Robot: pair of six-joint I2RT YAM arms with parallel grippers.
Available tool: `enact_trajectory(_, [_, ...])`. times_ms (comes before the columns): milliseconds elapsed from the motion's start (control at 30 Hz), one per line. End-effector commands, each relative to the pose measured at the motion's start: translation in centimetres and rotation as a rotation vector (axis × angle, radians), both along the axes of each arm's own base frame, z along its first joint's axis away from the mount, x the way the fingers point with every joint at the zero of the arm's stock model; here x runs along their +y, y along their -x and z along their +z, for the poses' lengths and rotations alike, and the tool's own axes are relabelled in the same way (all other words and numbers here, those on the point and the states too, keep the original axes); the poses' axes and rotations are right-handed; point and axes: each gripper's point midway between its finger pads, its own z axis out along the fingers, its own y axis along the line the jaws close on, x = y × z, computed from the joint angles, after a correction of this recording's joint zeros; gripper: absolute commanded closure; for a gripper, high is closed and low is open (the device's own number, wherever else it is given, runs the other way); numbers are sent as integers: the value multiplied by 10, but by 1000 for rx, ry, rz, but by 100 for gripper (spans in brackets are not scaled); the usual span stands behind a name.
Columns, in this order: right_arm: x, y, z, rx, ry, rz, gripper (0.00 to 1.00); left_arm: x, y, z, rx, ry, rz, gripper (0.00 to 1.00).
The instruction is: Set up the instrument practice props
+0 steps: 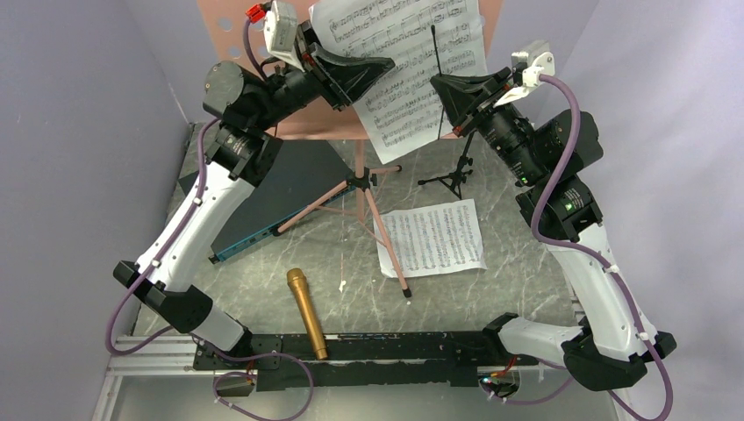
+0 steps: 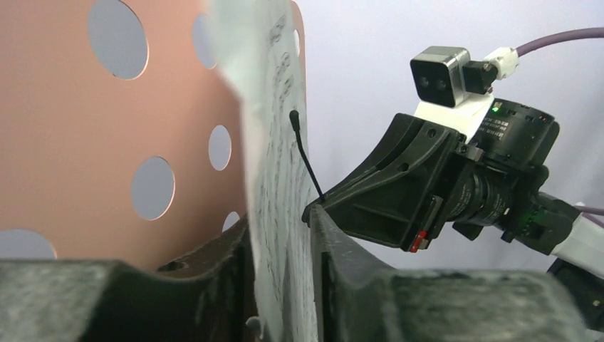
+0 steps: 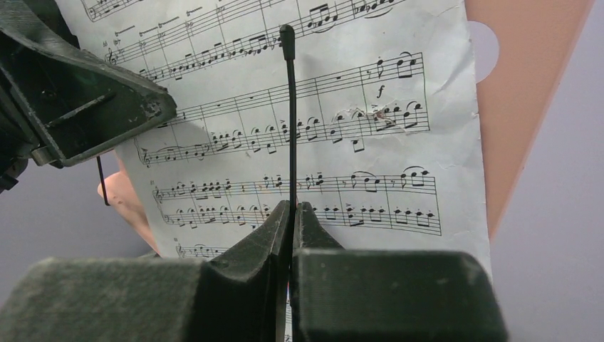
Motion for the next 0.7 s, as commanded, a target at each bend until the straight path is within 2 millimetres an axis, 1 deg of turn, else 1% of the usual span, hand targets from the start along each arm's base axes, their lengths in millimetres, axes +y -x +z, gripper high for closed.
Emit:
enact_trajectory(0, [3,6,4,-15,-15,29,88,10,22,20,-68,42,-18,63])
enact_trajectory(100, [1,5,5,-16,-22,22,78,13,22,20,-68,50,-2,58])
enact_trajectory(133, [1,5,4,-14,-24,21,76,14,24,20,-69,52,0,56])
enact_trajectory(333, [0,4,3,-8,-26,14,73,21,27,15,-51,49,23,43])
enact_trajectory(367, [0,4,3,-9,-28,12,73,21,26,11,-36,46,27,40])
enact_trajectory(467, [-1,4,2,-7,-30,11,72,26,25,4,-1,49,54,38])
enact_trajectory(567, [-1,4,1,-2,-27,9,72,32,24,-3,30,44,84,38])
enact_trajectory(667, [-1,3,1,0,-25,6,72,34,22,-11,67,34,98,46])
